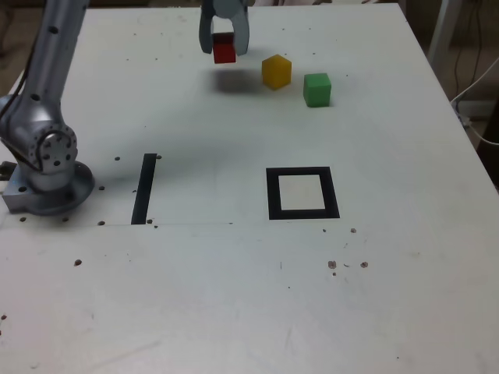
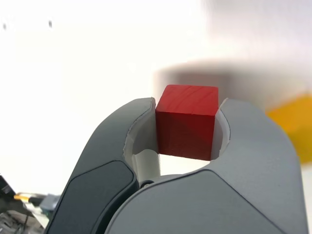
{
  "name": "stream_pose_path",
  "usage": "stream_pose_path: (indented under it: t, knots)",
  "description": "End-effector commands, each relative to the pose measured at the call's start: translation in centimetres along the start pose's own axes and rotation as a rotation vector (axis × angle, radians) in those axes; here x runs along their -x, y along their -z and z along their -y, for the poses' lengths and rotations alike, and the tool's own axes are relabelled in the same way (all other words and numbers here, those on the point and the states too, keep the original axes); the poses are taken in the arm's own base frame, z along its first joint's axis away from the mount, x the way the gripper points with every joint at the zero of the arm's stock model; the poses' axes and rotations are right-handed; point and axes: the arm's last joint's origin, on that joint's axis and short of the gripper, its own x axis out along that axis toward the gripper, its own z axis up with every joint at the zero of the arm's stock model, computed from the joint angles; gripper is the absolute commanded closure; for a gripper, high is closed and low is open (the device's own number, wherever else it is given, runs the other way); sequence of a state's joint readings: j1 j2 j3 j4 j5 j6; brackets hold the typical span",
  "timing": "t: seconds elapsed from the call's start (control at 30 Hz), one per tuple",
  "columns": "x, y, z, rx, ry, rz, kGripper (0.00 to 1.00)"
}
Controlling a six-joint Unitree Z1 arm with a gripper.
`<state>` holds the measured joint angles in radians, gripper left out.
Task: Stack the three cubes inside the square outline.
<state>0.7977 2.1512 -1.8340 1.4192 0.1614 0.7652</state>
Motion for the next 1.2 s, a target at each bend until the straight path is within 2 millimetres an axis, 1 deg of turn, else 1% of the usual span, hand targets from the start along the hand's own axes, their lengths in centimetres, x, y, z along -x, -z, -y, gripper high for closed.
stream_pose_path:
  t: [0.0,0.07,0.1,0.27,0.43,0.57,0.7,0.83,0.93,1.17]
  knots:
    - [1.0,0.2,1.5,-0.005,-0.005,0.011,0.69]
    - [1.6,0.3,3.2,-0.011,-0.005,0.018,0.69]
    - [1.9,0.2,4.4,-0.015,-0.006,0.022,0.69]
    - [2.8,-0.1,9.1,-0.037,-0.013,0.031,0.69]
    - [3.2,-0.4,13.6,-0.061,-0.023,0.042,0.69]
    - [3.4,-0.7,16.8,-0.073,-0.029,0.052,0.69]
    - [3.4,-1.5,20.1,-0.082,-0.032,0.064,0.69]
    - [3.2,-2.2,22.8,-0.077,-0.031,0.07,0.69]
    - [2.8,-2.7,24.6,-0.076,-0.024,0.067,0.69]
    - [1.8,-4.1,27.6,-0.092,-0.014,0.054,0.69]
